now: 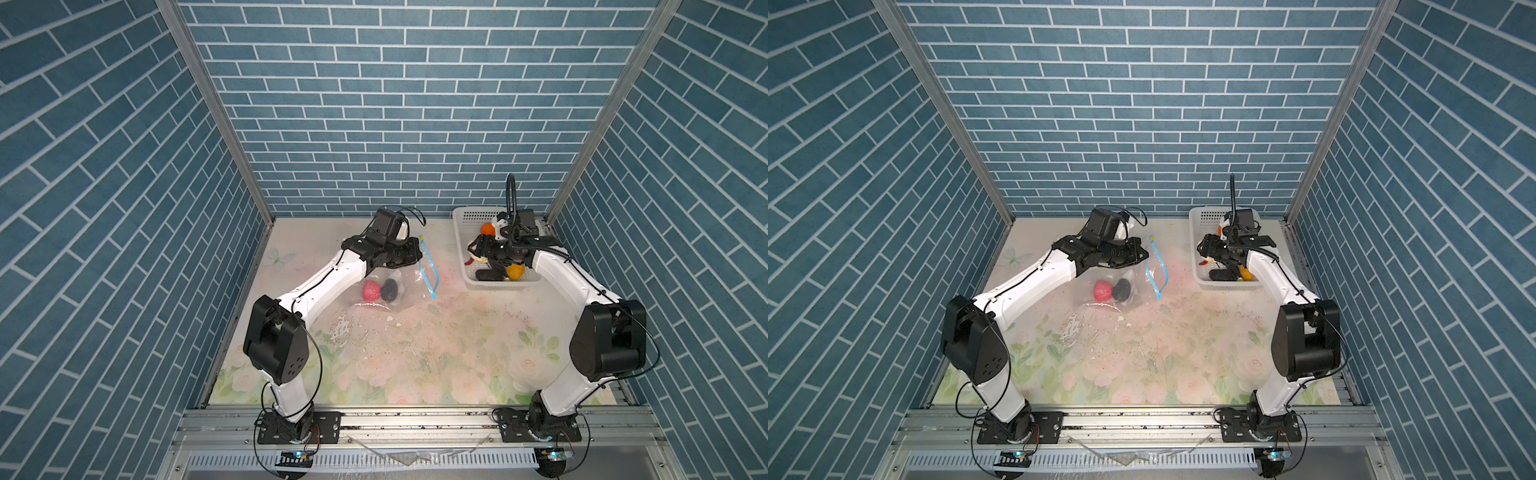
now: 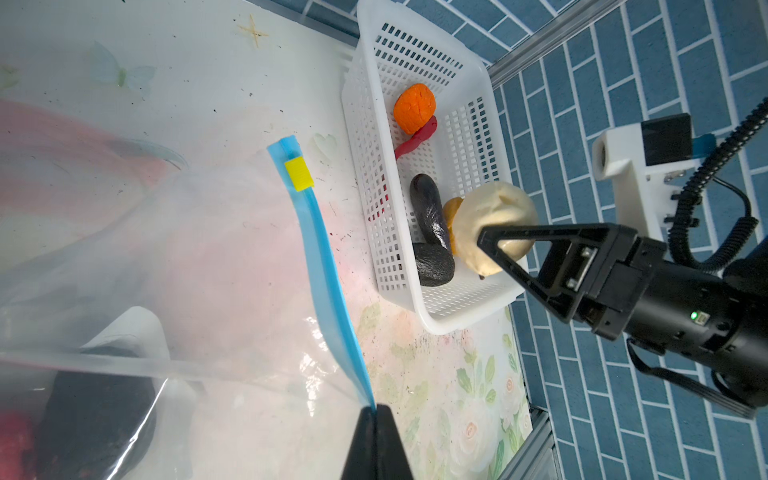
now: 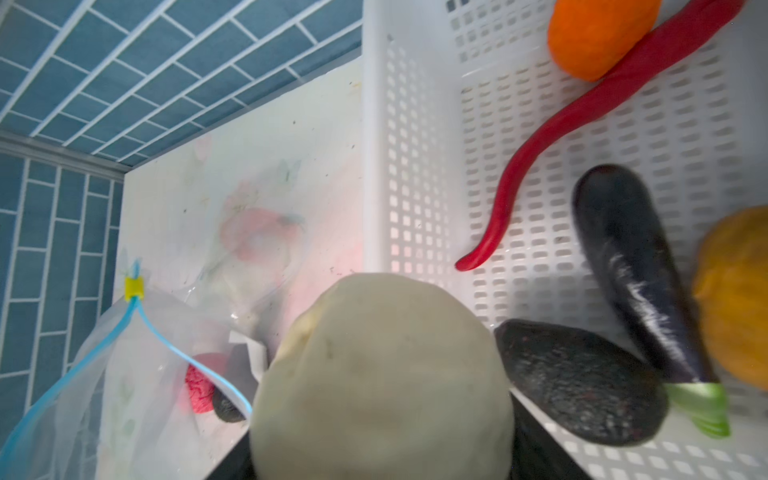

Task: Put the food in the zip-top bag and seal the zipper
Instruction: 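Lift the white pear with the right gripper and carry it over the bag mouth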

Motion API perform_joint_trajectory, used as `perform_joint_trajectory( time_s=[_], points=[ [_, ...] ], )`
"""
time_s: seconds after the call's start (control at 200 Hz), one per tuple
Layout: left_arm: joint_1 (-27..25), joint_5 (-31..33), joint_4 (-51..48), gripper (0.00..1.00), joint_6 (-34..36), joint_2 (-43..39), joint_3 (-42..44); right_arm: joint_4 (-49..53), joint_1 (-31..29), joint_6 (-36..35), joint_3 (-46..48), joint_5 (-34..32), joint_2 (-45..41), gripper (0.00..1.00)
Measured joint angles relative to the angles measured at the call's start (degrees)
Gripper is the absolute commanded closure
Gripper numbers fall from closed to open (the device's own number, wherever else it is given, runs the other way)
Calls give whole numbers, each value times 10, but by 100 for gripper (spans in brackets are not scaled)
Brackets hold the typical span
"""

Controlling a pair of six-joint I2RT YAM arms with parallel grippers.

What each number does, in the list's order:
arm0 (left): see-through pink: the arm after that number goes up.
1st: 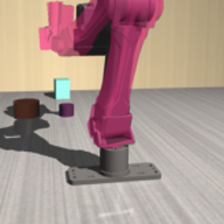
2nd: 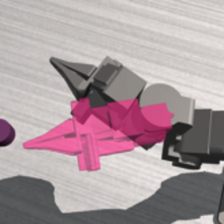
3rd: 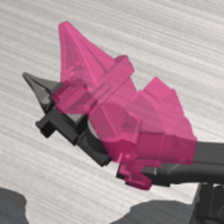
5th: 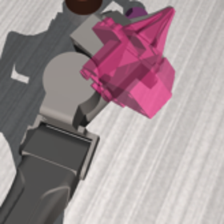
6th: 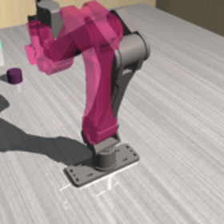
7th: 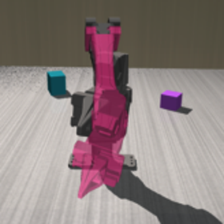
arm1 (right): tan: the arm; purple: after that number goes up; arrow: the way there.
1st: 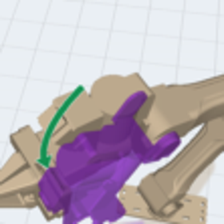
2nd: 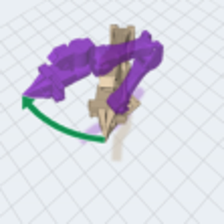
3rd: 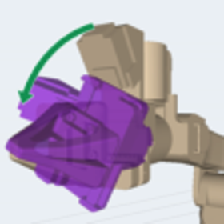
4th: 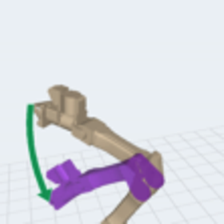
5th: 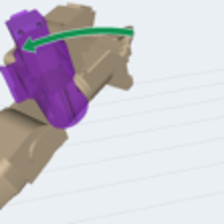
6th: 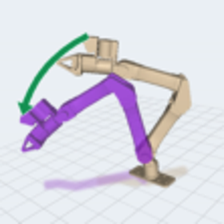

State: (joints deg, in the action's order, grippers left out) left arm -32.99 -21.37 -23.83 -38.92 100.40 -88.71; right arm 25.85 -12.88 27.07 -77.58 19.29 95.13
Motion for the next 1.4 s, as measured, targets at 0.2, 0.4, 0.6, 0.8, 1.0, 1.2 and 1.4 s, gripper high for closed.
perform_joint_trajectory(
  time_s=[0.2, 0.4, 0.6, 0.8, 1.0, 1.2, 1.4],
  points=[
    [0, -4, 2, 100, -1, 0, 2, -18, -33, 20, 24, 43, -5, 35],
    [0, -4, 2, 100, -2, 0, 2, -28, -68, 28, 26, 61, -7, 35],
    [0, -4, 2, 100, -2, 0, 2, -42, -95, 42, 26, 79, -7, 36],
    [0, -4, 2, 100, -2, 0, 2, -51, -114, 47, 26, 91, -5, 37],
    [0, -4, 2, 100, -2, 0, 2, -54, -124, 56, 26, 95, -4, 37],
    [0, -6, 2, 100, -3, 0, 2, -55, -134, 57, 25, 99, 1, 37],
    [0, -6, 2, 100, -3, 0, 2, -55, -141, 57, 24, 101, 10, 37]
  ],
)
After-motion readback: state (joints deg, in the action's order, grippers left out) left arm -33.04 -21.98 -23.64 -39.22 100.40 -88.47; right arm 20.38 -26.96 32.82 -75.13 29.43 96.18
